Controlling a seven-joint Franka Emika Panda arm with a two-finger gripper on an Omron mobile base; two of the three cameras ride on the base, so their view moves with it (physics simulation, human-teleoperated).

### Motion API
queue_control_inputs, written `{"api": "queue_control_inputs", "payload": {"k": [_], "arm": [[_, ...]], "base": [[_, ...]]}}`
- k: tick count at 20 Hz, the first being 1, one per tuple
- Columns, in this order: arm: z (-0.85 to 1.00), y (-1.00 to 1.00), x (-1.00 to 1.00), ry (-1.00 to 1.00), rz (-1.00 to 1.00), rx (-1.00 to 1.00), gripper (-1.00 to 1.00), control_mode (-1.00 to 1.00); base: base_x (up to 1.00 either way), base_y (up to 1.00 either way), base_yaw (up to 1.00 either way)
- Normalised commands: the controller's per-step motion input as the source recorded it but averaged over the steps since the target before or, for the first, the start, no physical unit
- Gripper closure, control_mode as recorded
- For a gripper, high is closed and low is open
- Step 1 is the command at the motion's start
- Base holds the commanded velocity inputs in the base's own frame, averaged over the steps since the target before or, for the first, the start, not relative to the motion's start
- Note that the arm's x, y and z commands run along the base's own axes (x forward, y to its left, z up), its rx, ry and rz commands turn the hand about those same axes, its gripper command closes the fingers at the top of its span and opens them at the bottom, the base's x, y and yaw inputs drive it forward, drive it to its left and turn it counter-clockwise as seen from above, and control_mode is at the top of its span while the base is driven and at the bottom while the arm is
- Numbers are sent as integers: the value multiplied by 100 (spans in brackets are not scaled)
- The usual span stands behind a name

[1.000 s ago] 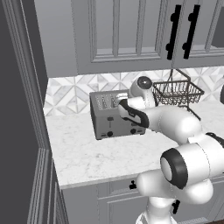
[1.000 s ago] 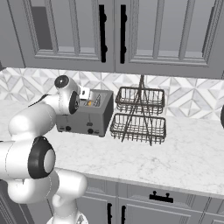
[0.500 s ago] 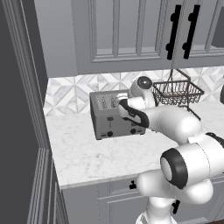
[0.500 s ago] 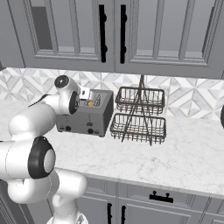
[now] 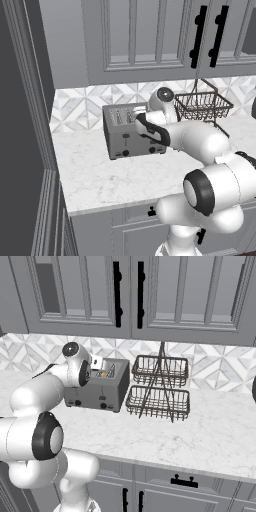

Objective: Start the toaster. Once the lever pops up, take the bread to the plate on the dining counter.

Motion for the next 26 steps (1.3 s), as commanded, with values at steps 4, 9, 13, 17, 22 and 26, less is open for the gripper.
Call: {"api": "queue_control_inputs", "payload": {"k": [4, 9, 13, 17, 22, 26], "arm": [[0, 0, 0, 0, 0, 0, -100, -100], [0, 0, 0, 0, 0, 0, -100, -100], [0, 0, 0, 0, 0, 0, -100, -100], [0, 0, 0, 0, 0, 0, -100, -100], [0, 0, 0, 0, 0, 0, -100, -100], [0, 0, 0, 0, 0, 0, -100, -100]], "base": [[0, 0, 0], [0, 0, 0], [0, 0, 0], [0, 0, 0], [0, 0, 0], [0, 0, 0]]}}
